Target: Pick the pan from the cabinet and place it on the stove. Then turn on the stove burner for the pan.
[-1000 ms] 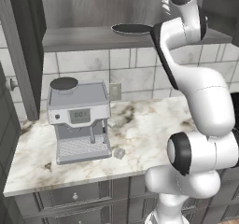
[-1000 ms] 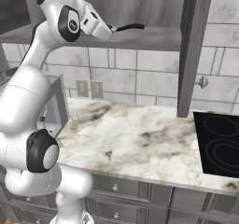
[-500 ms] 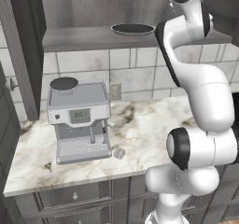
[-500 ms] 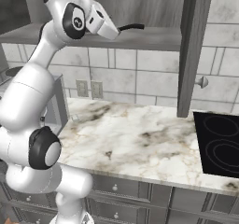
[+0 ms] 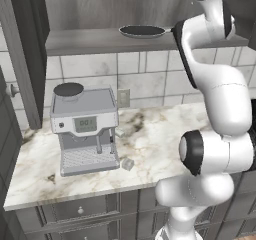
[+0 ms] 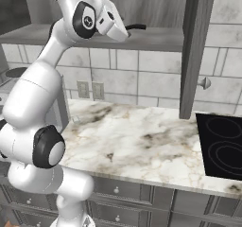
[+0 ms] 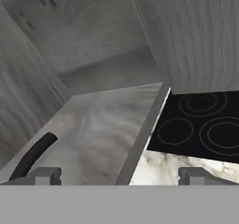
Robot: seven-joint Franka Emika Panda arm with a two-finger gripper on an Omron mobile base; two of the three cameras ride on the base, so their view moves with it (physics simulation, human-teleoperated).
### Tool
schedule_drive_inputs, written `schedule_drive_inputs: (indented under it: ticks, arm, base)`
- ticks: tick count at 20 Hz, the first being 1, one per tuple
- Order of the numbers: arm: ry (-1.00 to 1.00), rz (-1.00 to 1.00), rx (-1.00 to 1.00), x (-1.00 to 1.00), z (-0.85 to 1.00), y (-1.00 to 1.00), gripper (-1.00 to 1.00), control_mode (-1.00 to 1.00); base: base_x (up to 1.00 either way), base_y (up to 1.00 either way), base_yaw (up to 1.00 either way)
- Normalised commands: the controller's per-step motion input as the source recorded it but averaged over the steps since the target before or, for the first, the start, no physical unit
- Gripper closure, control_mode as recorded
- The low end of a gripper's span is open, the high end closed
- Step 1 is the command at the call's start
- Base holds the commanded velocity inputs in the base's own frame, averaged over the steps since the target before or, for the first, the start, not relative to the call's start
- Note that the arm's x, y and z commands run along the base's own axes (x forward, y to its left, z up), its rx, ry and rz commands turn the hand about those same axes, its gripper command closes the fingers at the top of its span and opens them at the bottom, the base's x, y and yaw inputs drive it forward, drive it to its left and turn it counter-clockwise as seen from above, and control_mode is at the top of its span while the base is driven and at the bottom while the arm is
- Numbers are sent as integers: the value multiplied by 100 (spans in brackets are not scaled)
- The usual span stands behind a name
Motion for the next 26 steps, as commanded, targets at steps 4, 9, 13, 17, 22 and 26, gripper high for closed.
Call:
schedule_drive_inputs:
  ticks: [4, 9, 13, 17, 22, 26]
  arm:
    - [2, -5, 4, 6, 0, -10, -100, -100]
    - [4, 0, 0, 22, 0, 0, -100, -100]
    - [0, 0, 0, 25, 0, 0, -100, -100]
    - [0, 0, 1, 23, 0, 0, -100, -100]
    - [0, 0, 3, 18, -1, 0, -100, -100]
    - [1, -1, 6, 10, -3, 0, -100, -100]
  base:
    - [0, 0, 0]
    - [0, 0, 0]
    - [0, 0, 0]
    - [0, 0, 0]
    - [0, 0, 0]
    - [0, 0, 0]
